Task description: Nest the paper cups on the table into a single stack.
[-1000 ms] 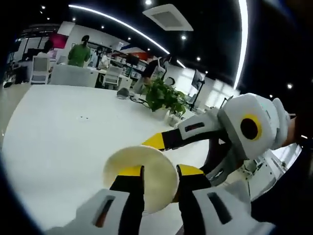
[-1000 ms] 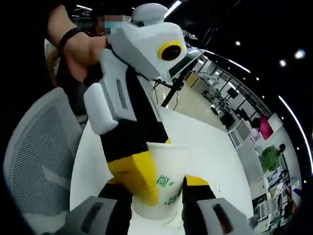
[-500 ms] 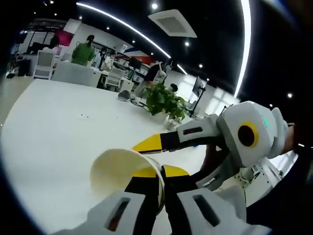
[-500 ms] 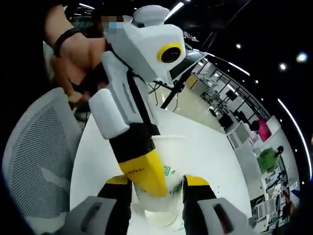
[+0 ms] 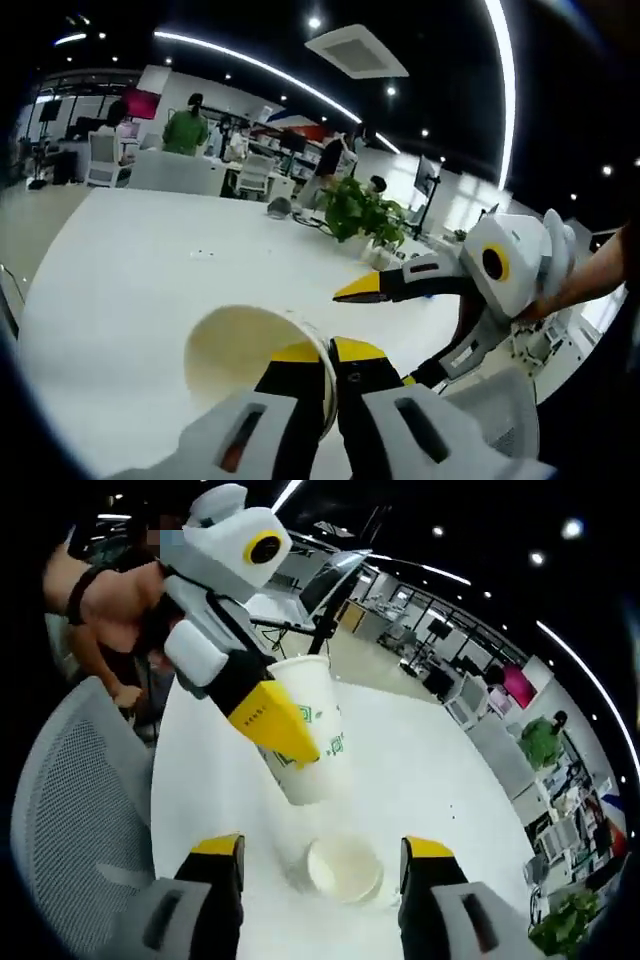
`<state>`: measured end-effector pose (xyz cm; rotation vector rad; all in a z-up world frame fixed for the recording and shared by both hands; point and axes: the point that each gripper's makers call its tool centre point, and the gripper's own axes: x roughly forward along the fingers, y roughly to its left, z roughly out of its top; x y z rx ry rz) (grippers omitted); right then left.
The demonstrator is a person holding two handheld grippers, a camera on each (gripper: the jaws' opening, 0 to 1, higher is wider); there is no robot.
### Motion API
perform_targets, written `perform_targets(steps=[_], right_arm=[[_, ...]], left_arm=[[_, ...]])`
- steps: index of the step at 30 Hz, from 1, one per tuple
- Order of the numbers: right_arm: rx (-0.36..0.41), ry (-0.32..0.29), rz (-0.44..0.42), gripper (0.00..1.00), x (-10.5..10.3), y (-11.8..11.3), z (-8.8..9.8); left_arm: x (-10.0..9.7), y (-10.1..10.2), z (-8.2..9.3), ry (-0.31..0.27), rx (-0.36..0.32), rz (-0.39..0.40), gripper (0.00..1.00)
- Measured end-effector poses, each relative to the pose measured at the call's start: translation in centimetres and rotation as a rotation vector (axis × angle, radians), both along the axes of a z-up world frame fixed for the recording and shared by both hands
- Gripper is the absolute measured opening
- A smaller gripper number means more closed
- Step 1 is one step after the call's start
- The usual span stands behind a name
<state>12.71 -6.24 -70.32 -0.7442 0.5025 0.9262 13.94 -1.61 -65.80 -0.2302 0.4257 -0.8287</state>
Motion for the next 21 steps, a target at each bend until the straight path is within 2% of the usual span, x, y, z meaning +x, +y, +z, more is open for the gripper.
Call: perform_targets(steps=[11,21], right_arm=[[0.05,0.054,-0.164,0.67,0.1,-2.5,-0.2],[0.114,0.073,-0.261,0.68,0.0,-3.7,-0.5]], left_arm=[[-0.1,0.7,-0.6,-0.019,0.045,-0.025,0.0],[0.0,0.7,-1.0,-0.013,0.089,-0.082,0.0]])
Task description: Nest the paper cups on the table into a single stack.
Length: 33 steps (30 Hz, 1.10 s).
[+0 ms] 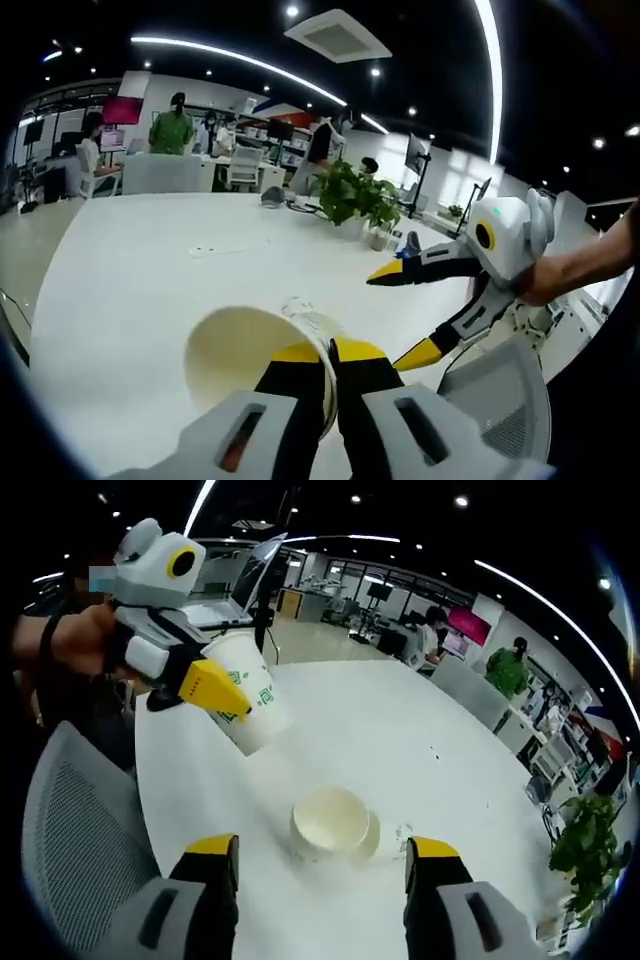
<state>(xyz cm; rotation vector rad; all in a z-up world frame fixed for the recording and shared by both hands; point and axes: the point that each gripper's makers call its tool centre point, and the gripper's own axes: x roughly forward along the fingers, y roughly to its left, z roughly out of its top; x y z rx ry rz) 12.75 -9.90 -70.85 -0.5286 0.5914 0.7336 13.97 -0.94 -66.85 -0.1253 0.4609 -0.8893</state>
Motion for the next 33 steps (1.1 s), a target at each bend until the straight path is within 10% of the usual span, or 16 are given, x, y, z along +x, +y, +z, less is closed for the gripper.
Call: perform_targets(steps=[33], right_arm=[[0.074,-0.003,-0.131,0.69,-0.8,-1.8,-2.4]], left_arm=[[2.0,-8.6,-4.6,-0.082,0.536,-0.505,0.0]])
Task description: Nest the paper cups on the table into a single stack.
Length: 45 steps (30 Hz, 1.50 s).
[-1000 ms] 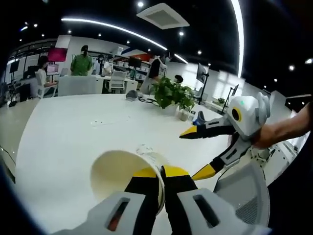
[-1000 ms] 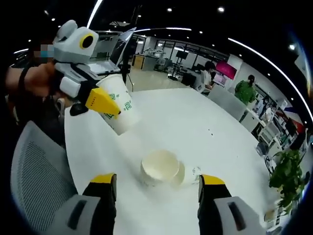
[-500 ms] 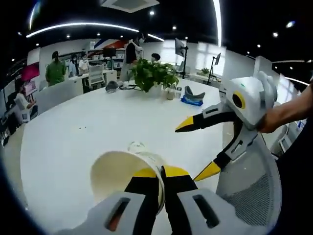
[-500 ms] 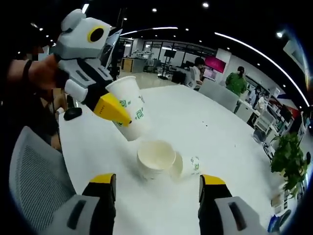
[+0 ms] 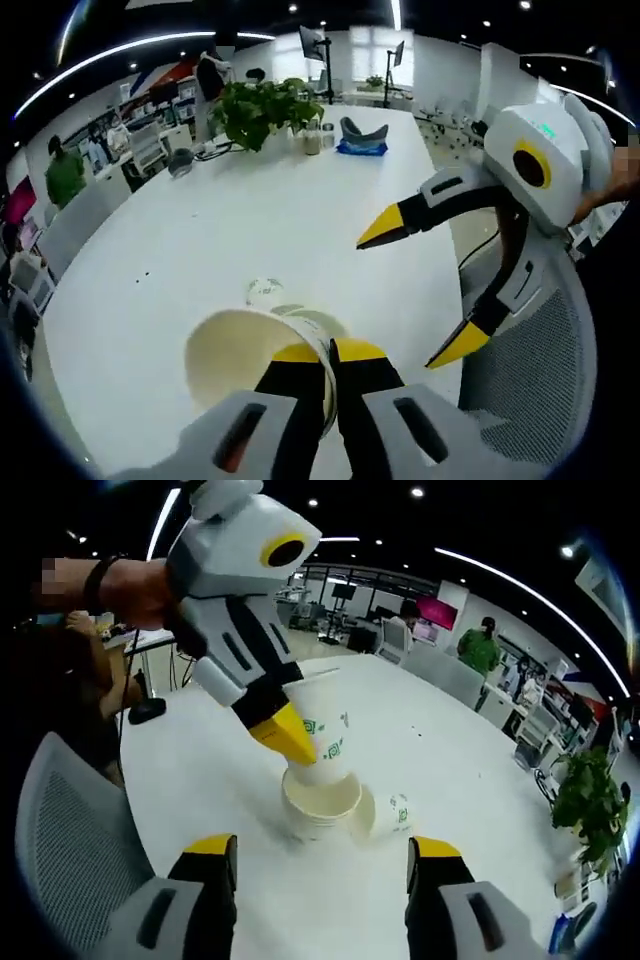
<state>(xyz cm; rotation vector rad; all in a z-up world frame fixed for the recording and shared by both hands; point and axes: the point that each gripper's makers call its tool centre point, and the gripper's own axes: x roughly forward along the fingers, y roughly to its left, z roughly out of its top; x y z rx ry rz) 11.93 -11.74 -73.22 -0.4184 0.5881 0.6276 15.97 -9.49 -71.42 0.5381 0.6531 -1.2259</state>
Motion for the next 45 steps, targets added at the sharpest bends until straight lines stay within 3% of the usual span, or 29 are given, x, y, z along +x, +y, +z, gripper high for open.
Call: perform_targets(steps=[7,21,32,36,41,45], right_arm=[[0.031,0.003,-0.018,0.69,-0.1,0.5,-0.3],[0.063,0.006,-0.055,0.69,0.3,-0.2,-1.1],[0.07,0.009,-0.064,0.69,-0.1,-0.5,-1.0],[0.074,0.01,-0.066,0.69,-0.1,-0.5,-1.1],[0.085,0.013,-0.071,0.69,0.0,-0.7,-1.1],[0.097,0.015,-0.075,0.69,-0.1,-0.8,-1.1]], left_arm=[[-0.7,-0.5,-1.7,0.011,0.096,-0.051,0.0],[-0.6,-0.7,-3.3,0.029,0.16,-0.082,0.03],[-1.5,-1.3,-2.7,0.023,0.155,-0.088,0.05],[-0.9,-1.2,-2.5,0.015,0.152,-0.085,0.1],[-1.1,-1.3,-1.0,0.024,0.087,-0.065,0.19],[-0.9,-0.9,0.0,-0.009,0.054,-0.036,0.26]])
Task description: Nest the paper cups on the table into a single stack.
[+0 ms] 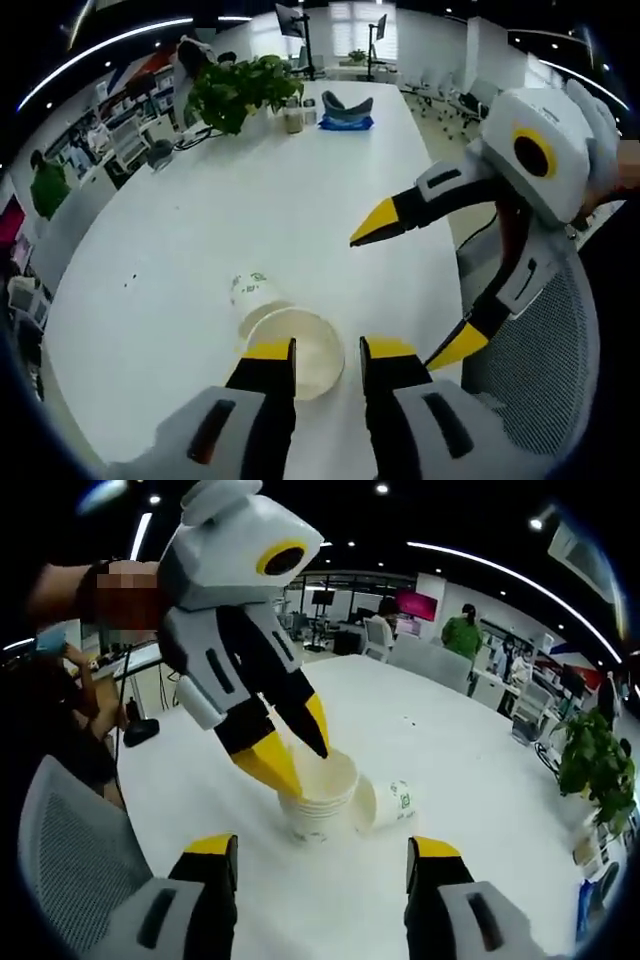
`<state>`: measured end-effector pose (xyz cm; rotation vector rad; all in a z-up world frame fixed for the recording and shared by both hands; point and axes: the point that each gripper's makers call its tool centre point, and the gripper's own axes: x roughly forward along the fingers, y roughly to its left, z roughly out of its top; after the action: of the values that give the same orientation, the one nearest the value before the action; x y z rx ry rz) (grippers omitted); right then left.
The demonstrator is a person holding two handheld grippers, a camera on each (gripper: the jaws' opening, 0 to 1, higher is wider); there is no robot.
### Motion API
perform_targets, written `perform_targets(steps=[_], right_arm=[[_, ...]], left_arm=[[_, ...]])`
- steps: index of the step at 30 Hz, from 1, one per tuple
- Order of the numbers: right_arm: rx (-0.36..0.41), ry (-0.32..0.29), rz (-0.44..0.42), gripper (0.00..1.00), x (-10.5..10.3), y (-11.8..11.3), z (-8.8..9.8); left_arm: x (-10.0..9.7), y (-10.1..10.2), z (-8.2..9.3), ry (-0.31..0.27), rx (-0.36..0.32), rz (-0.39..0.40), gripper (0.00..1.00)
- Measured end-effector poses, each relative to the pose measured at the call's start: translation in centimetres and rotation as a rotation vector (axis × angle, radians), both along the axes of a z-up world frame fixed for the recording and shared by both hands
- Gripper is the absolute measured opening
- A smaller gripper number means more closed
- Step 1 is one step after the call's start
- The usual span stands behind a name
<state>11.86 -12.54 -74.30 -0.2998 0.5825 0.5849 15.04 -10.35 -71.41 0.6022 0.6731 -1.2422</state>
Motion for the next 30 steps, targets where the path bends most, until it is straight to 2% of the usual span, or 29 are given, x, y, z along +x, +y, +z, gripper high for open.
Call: perform_targets(steps=[5,7,9,16,20,23,26,30], right_arm=[[0.015,0.008,-0.004,0.69,-0.1,-0.4,-0.2],[0.017,0.01,-0.003,0.68,-0.2,-0.5,-0.2],[0.029,0.015,-0.007,0.68,-0.2,-0.7,-0.2],[0.068,0.022,-0.019,0.67,0.2,-1.4,0.2],[0.079,0.026,-0.02,0.66,0.8,-2.0,0.1],[0.097,0.032,-0.029,0.65,1.0,-2.3,0.2],[0.105,0.034,-0.042,0.64,1.3,-2.5,0.4],[0.118,0.032,-0.078,0.61,3.0,-3.7,0.4]], left_arm=[[0.8,1.0,0.6,-0.027,-0.053,0.059,0.34],[0.7,1.2,1.3,-0.022,-0.085,0.092,0.36],[0.8,1.7,2.2,-0.014,-0.147,0.149,0.38],[0.9,4.2,3.7,0.014,-0.265,0.297,0.43],[1.0,5.9,3.8,0.009,-0.292,0.354,0.45],[0.0,7.0,3.6,0.015,-0.304,0.4,0.45],[-0.2,8.1,3.4,0.024,-0.315,0.436,0.45],[-1.0,9.6,2.7,0.032,-0.323,0.482,0.45]])
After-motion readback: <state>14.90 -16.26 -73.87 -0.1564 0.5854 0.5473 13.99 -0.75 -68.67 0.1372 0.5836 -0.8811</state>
